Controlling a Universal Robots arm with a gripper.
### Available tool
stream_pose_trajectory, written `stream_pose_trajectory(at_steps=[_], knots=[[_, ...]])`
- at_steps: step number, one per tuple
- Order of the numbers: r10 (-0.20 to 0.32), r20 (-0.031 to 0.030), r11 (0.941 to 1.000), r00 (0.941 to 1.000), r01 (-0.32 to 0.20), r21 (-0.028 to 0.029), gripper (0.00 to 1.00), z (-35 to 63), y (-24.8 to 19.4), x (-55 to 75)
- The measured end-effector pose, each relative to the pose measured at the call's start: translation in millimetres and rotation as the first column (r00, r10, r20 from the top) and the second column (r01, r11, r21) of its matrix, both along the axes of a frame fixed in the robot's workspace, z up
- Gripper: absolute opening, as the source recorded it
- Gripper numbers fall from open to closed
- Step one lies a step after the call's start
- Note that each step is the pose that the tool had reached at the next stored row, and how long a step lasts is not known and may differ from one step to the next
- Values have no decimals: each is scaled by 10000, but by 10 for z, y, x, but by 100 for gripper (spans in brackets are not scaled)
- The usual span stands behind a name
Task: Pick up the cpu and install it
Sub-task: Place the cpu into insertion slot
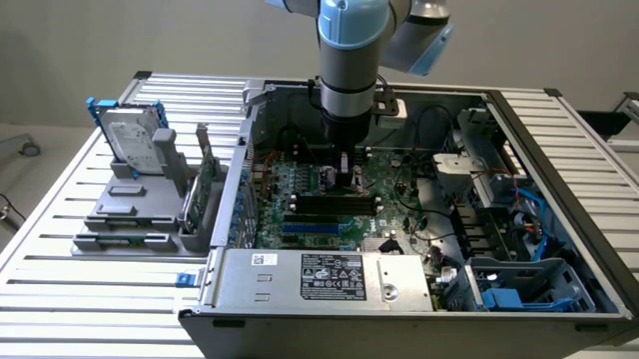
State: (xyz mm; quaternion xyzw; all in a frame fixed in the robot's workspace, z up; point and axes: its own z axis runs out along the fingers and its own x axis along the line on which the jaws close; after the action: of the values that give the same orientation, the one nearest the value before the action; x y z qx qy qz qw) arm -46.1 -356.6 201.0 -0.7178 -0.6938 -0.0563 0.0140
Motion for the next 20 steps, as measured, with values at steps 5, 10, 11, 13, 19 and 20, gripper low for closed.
stream_pose_trajectory(at_steps=[5, 10, 11, 13, 19, 20], knots=[[1, 1, 10000, 10000, -1, -1, 54, -4, 10, 0], [1, 5, 10000, 10000, -1, -2, 54, -13, 15, 0], [0, 6, 10000, 10000, 0, -2, 54, -15, 18, 0], [-1, 7, 10000, 10000, 1, -4, 54, -19, 26, -1], [1, 12, 10000, 10000, -1, -15, 54, -30, 32, 0], [1, 13, 10000, 10000, -1, -16, 54, -32, 32, 0]])
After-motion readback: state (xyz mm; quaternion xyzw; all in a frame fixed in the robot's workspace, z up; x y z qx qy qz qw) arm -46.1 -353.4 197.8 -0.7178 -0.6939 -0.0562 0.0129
